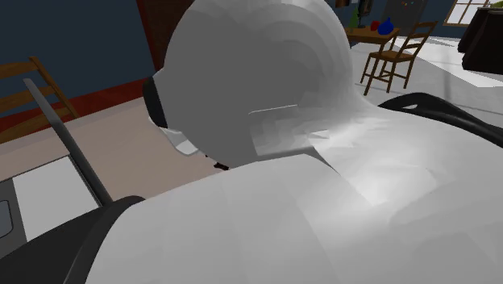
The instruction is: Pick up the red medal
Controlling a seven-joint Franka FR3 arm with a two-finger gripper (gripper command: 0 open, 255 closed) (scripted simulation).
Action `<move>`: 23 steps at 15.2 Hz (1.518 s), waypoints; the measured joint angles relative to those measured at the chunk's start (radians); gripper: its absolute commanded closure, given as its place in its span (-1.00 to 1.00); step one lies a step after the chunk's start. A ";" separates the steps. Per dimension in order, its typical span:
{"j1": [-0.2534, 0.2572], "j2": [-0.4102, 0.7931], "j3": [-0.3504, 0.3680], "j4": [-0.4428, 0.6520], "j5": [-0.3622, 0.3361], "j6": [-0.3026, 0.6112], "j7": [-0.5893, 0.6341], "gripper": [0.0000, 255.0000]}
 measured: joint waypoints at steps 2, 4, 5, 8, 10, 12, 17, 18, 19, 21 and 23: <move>0.001 0.006 0.002 -0.019 -0.003 0.024 0.005 -1.00; 0.002 0.012 0.003 -0.041 -0.006 0.051 0.010 -1.00; 0.001 0.023 0.004 -0.048 -0.011 0.068 0.013 -1.00; 0.001 0.026 0.004 -0.061 -0.013 0.084 0.015 1.00; 0.002 0.026 0.004 -0.062 -0.013 0.085 0.016 1.00; 0.002 0.026 0.004 -0.063 -0.013 0.085 0.016 1.00; 0.001 0.026 0.004 -0.062 -0.013 0.086 0.016 1.00; 0.001 0.024 0.004 -0.059 -0.012 0.080 0.014 1.00; 0.001 0.019 0.003 -0.052 -0.010 0.070 0.011 1.00; 0.000 0.018 0.002 -0.030 -0.008 0.046 0.009 1.00; 0.001 0.007 0.002 -0.012 -0.003 0.019 0.005 1.00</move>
